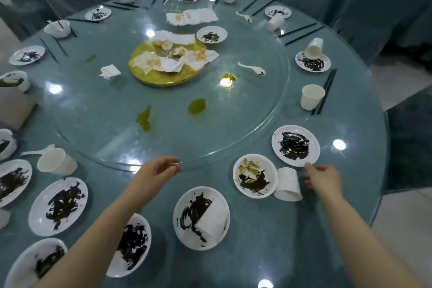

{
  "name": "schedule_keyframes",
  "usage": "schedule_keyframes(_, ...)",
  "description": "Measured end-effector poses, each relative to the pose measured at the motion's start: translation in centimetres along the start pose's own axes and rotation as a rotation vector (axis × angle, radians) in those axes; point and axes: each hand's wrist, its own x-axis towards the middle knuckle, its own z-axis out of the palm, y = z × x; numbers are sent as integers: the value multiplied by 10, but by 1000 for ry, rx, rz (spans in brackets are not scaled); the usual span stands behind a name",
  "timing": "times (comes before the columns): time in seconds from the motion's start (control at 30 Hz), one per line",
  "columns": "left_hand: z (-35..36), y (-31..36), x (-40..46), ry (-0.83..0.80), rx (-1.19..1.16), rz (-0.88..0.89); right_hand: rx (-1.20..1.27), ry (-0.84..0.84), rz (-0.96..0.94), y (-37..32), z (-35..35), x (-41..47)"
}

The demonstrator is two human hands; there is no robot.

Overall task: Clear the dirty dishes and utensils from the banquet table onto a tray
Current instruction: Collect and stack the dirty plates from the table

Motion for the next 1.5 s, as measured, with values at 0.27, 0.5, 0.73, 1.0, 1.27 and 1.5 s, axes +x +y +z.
schedule_keyframes(0.27, 14, -13, 10, -79, 413, -138, 120, -23, 103, -14, 9, 18)
schedule_keyframes(0.5, 30, -21, 14, -274, 674, -246, 215, -90, 164, -23, 12, 15)
schedule_keyframes(0.73, 42, -20, 13, -384, 847, -203, 283, -130, 58, -31, 0, -2)
schedule_keyframes(1.0, 23, -13, 4, -167, 733, -177, 314, -123, -109, -42, 0, -41)
schedule_keyframes(1.27, -7, -9, -14, 51, 796, -80, 279, -275, -222, -58, 26, -81)
schedule_keyframes(1.5, -32, -11, -46, 260, 967, -11, 215, -411, -270, -61, 61, -117)
